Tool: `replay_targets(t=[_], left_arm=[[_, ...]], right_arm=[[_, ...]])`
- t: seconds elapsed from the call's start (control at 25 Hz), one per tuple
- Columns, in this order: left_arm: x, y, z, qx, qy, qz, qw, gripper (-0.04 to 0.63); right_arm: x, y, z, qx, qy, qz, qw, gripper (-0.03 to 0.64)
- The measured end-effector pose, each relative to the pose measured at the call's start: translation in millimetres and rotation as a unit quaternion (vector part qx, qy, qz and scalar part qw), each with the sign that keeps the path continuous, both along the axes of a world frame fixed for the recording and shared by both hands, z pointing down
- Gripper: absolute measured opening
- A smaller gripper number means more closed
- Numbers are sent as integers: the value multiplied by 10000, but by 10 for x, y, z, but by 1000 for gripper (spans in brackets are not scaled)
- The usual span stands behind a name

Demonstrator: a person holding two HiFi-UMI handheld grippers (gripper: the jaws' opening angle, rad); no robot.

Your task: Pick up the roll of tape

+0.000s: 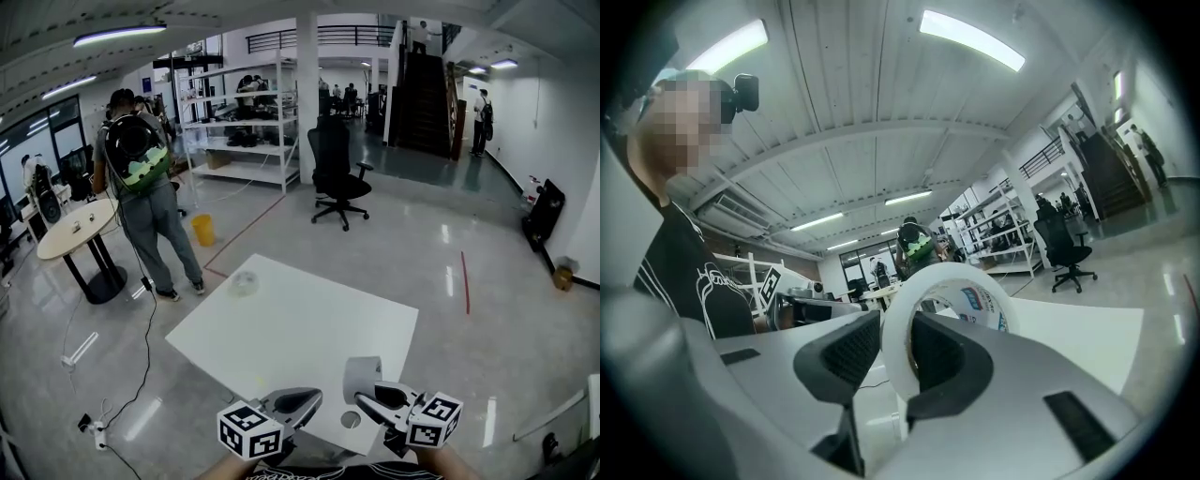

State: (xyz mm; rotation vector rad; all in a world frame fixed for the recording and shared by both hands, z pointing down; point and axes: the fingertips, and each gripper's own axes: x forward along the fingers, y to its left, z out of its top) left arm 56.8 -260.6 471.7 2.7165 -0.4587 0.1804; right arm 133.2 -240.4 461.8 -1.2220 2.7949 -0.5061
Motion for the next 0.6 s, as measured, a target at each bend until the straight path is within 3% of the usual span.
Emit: replay_targets(t=[0.6], left_arm=[[-39, 9, 51, -39, -18, 0, 10000, 3]], right_arm=[[-33, 12, 54, -60, 67, 9, 10000, 103]])
